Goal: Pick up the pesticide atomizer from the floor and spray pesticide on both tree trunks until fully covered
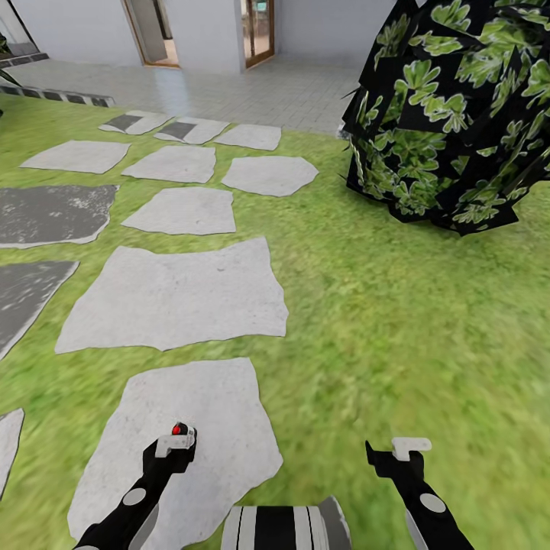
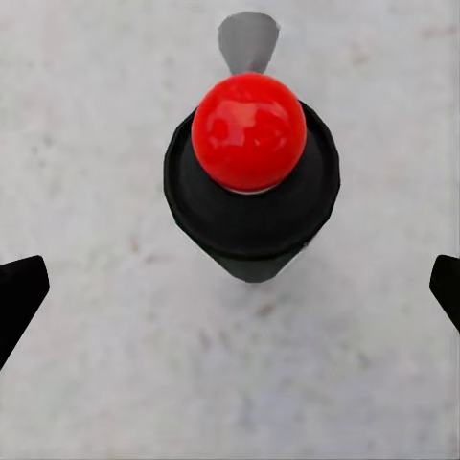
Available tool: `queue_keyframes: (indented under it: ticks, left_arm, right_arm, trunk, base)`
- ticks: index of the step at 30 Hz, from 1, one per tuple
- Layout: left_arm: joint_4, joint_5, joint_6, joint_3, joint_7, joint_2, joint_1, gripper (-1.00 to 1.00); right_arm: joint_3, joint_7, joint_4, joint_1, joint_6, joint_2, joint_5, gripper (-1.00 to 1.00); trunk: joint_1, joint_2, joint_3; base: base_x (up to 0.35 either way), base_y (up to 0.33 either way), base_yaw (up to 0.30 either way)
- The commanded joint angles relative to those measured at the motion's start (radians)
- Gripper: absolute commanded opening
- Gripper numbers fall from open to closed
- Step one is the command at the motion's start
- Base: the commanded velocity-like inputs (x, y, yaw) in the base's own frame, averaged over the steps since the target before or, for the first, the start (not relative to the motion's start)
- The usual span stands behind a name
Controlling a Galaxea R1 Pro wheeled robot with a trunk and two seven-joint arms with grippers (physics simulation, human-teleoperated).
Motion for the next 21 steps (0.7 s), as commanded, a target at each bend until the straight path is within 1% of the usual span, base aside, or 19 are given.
queue_keyframes:
  ticks: [1, 21]
  left_arm:
    - [0.001, -0.001, -0.003, 0.001, 0.001, 0.000, 0.000, 1.00]
    - [0.002, 0.000, -0.003, 0.002, 0.001, 0.000, 0.000, 1.00]
  right_arm:
    - [0.001, -0.003, -0.001, 0.000, 0.002, 0.000, 0.001, 1.00]
    - [0.001, -0.003, -0.002, 0.000, 0.002, 0.000, 0.001, 1.00]
  trunk:
    - [0.000, 0.000, -0.001]
    - [0.000, 0.000, -0.001]
  base:
    - [0.032, 0.000, 0.000]
    - [0.030, 0.000, 0.000]
